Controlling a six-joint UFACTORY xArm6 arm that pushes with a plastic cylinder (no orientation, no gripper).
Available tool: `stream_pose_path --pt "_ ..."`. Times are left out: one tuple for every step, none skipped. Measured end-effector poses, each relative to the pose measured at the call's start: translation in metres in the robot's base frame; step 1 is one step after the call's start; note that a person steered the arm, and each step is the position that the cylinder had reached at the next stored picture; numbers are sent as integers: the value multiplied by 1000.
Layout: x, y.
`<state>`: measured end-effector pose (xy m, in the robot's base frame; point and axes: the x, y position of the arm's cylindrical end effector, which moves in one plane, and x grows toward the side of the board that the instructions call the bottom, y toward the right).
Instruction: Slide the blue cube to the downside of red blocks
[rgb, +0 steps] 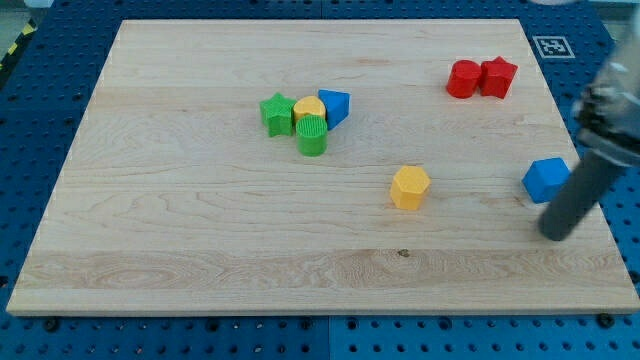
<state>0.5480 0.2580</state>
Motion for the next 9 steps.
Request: stream_pose_path --pt "-11 49" --pt "-23 50" --pt "-23 23" --pt "-31 -16" --pt "-61 -30" --pt "-30 -5" --pt "-30 50" --pt "-60 38" --pt "-88 -3"
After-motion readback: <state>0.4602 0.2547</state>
